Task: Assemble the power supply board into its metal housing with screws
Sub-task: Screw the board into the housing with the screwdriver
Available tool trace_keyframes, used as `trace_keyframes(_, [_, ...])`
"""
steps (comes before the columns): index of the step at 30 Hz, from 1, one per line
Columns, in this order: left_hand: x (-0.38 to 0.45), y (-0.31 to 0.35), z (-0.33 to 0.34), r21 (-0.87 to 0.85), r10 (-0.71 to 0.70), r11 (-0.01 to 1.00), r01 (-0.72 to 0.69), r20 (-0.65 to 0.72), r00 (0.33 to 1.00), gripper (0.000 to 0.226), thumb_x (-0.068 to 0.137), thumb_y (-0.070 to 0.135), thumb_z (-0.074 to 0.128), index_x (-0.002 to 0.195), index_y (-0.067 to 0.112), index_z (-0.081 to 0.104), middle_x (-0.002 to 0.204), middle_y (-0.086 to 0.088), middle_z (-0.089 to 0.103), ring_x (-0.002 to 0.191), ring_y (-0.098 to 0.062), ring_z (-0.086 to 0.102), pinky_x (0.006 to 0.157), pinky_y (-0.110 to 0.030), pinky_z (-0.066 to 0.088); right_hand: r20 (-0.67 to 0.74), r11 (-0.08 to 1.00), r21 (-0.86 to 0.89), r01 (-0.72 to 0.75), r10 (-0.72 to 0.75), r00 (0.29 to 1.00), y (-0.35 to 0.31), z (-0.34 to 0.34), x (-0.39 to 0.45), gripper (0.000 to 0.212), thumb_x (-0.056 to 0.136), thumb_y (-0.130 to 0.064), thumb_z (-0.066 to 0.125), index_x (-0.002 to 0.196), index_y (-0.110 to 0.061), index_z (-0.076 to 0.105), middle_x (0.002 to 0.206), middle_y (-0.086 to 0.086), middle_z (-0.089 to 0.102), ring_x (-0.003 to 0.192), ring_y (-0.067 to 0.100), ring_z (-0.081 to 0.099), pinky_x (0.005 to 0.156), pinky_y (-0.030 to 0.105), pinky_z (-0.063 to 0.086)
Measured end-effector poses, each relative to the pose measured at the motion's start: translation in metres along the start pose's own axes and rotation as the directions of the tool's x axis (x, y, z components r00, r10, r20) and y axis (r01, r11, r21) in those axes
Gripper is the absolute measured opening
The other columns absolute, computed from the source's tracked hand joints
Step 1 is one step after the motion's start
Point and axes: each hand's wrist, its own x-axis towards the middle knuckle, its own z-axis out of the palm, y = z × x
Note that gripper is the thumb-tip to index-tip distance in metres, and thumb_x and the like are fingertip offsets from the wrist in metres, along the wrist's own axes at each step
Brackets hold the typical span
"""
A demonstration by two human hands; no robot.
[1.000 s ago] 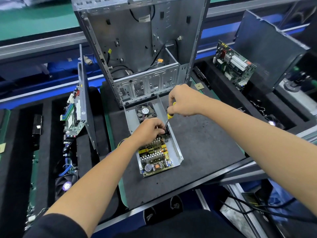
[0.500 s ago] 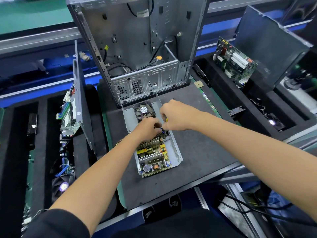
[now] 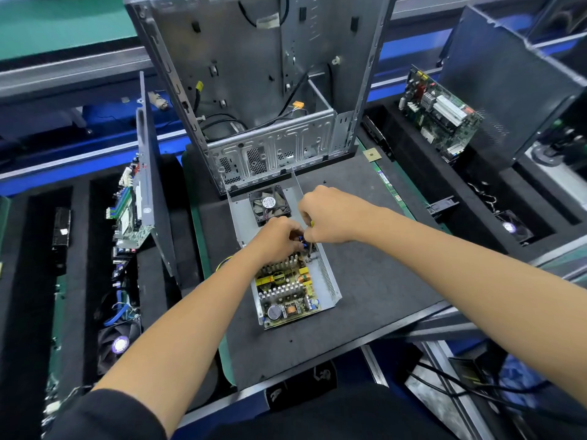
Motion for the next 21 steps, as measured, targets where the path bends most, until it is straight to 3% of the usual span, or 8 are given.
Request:
trace_keyframes(5, [-0.0014,0.0008,0.0009,0.001,-0.006,1.000,0.006,-0.029,1.000,0.009,0.085,0.010,0.069,0.093,0.007,0.070,0.087,-0.008,0.067,0.082,-0.026,0.059,0.075,-0.035,0.048,0.013,1.000,0.009,-0.006,0.006,1.000,-0.0005,0.0007,-0.0002,0.019,0.075,-0.020,0.065,0.084,-0.004,0.062,0.082,0.013,0.061,0.073,0.029,0.062,0.051,0.029,0.044])
trace_keyframes(13, [-0.0029,0.0017,0.0008,0.019,0.008,1.000,-0.008,-0.039,0.999,0.007,0.084,0.009,0.069,0.091,0.007,0.070,0.089,-0.009,0.068,0.080,-0.024,0.056,0.071,-0.031,0.044,0.020,1.000,0.026,-0.006,0.005,1.000,-0.0029,0.0044,-0.0006,0.017,0.076,-0.018,0.064,0.084,-0.004,0.062,0.083,0.014,0.062,0.081,0.031,0.063,0.061,0.036,0.052])
trace_keyframes(21, [-0.0024,0.0000,0.0006,0.024,0.016,1.000,-0.015,-0.019,1.000,0.018,0.085,0.009,0.068,0.102,0.008,0.071,0.100,-0.007,0.070,0.092,-0.024,0.061,0.082,-0.038,0.049,0.040,1.000,0.006,-0.012,0.012,0.999,-0.0020,0.0063,-0.0014,0.017,0.078,-0.017,0.063,0.085,-0.003,0.063,0.085,0.015,0.063,0.080,0.031,0.063,0.059,0.034,0.049])
